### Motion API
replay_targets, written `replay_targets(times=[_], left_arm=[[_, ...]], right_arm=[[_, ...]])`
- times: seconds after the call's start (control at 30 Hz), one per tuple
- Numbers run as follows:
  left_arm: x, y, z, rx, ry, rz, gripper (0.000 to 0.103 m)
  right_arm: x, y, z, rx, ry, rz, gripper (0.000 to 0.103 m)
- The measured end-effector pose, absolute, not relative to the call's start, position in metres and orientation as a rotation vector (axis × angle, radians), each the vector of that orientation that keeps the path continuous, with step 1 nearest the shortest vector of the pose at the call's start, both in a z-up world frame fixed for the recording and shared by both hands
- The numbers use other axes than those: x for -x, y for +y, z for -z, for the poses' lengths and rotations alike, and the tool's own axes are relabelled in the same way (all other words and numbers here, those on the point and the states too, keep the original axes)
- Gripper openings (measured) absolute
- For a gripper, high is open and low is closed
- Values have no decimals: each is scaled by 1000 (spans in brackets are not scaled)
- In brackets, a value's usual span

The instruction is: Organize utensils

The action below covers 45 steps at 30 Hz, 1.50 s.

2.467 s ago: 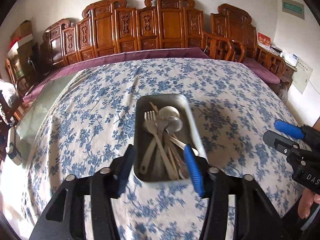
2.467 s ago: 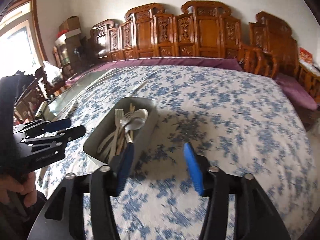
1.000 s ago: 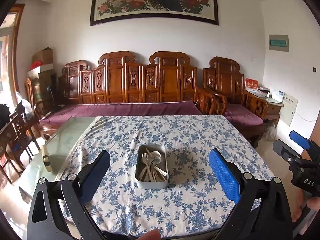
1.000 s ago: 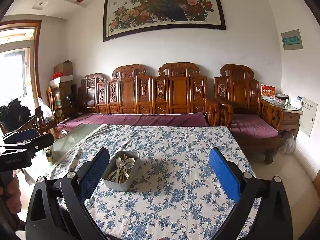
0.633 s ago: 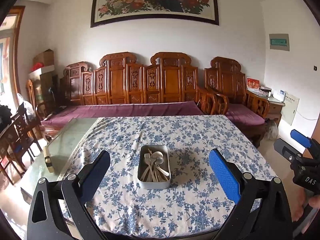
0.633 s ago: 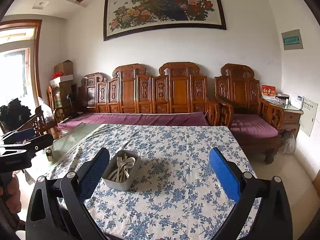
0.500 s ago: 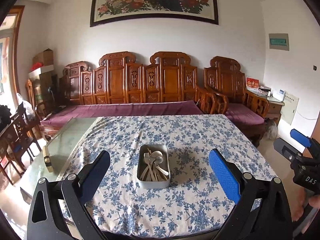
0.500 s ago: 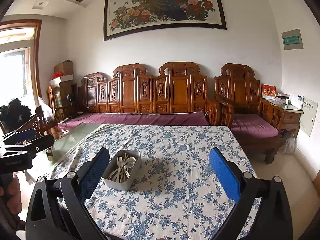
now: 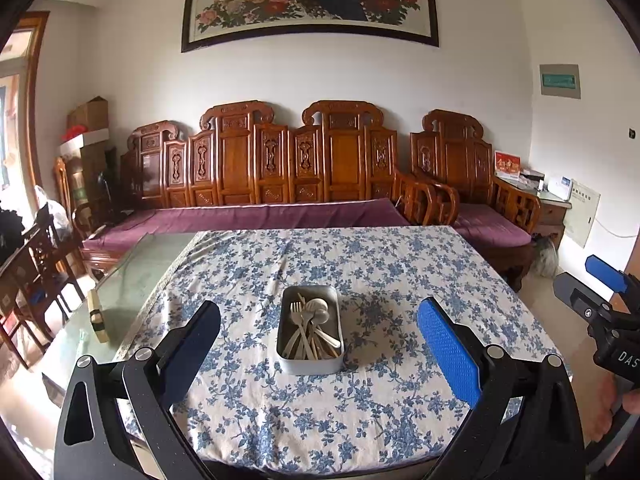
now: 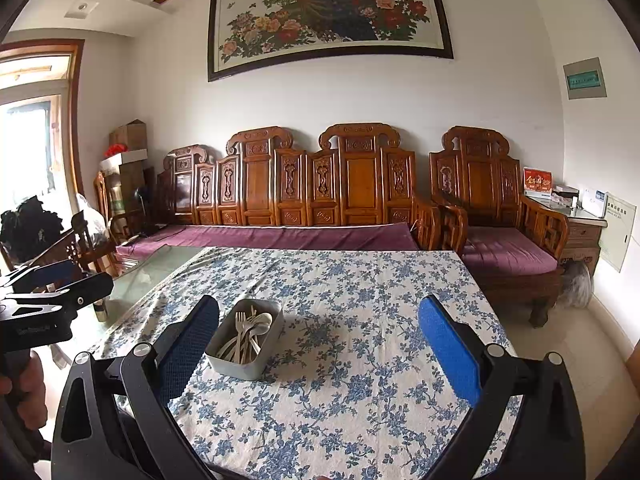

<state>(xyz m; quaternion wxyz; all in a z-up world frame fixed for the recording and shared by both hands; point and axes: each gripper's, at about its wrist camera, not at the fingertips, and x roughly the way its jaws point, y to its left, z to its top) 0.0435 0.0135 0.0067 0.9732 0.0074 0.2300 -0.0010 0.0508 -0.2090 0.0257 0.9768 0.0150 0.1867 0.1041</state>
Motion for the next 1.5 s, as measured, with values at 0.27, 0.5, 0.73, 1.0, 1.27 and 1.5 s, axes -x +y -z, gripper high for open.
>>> replay_targets(times=[0.27,0.5,0.73,1.0,1.27,1.5], left_arm=[[-45,12,-6,-18,469,6,95],[-43,11,-6,-21,465,18,95],[-39,9,-7,-26,461,27,95],[-39,7,-9,-26,460,36,95],[-38,6,-10,-27,460,39,95],[-38,5,-9,-23,461,43,95]], right_arm=[[-50,-208,-25,-30,376,-210,100],[-50,-208,-25,-37,377,-212,100],[-51,-208,-24,-38,377,-210,100],[-51,-210,-22,-36,376,-208,100],[-52,-212,-21,-38,377,-210,100],[-52,-212,-22,-37,377,-209,100]])
